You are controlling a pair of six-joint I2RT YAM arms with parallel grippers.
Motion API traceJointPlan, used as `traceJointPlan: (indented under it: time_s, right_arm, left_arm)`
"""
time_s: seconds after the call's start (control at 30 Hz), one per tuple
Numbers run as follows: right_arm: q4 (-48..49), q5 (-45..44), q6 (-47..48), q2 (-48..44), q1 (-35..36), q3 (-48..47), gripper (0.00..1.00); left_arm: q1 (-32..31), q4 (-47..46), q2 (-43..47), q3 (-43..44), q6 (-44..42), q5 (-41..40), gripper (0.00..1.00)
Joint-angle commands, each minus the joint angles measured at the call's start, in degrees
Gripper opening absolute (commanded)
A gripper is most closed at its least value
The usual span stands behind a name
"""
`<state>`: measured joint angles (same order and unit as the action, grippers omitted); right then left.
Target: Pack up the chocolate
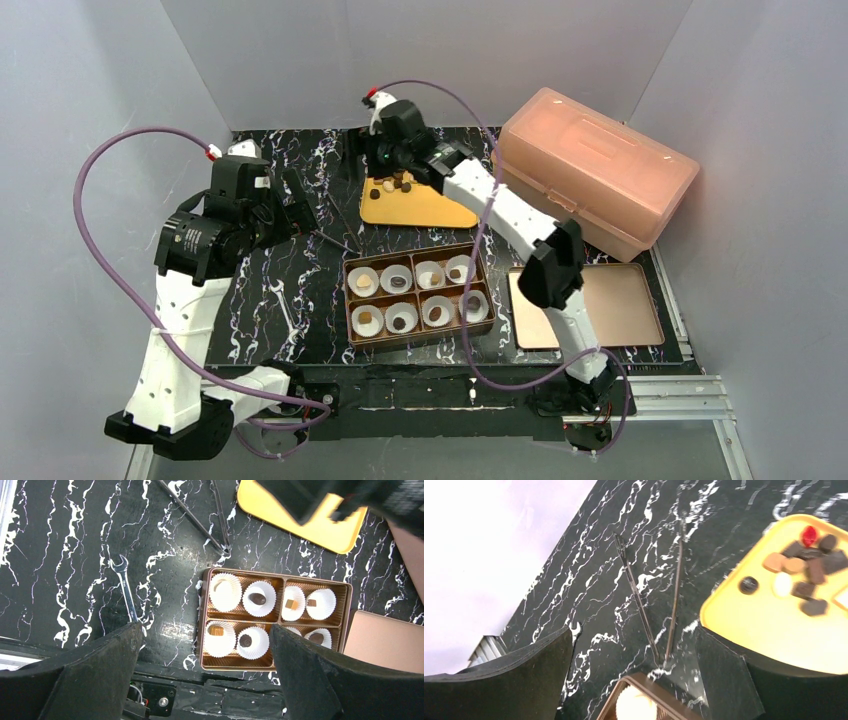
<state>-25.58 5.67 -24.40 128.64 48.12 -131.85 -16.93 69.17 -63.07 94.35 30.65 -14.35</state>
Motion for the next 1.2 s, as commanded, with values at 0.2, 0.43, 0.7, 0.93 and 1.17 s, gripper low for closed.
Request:
traceJointPlan:
  time_s: [0.2,0.43,0.7,0.93,1.17]
  right_arm:
    - [-15.2,-14.7,-6.7,-27.0,-1.8,22.6,0.90]
    - [-21.3,-21.0,-14.4,-49.1,-3.7,49.1,0.77]
    - [-25.6,-22.2,-19.4,-61.1,-6.2,71.7,0.68]
    - [-19.6,-19.7,-18.7,-59.9,-9.3,83.6,0.60]
    - [-13.2,-17.7,-18.6,-52.8,-10.1,86.7,0.50]
  left_arm:
    - [0.5,-4.0,2.5,-7.2,-0.6,1.5,0.99]
    - [0.5,-7.7,2.6,-14.5,-0.1,4.7,0.99]
    - [0.5,-9.2,1.2,-16.3,-0.9,5.5,1.00]
    - [0.4,-9.4,1.3,-17.6,-0.9,5.7,0.99]
    - [0.4,-8.6,1.1,-17.1,-1.4,5.1,1.00]
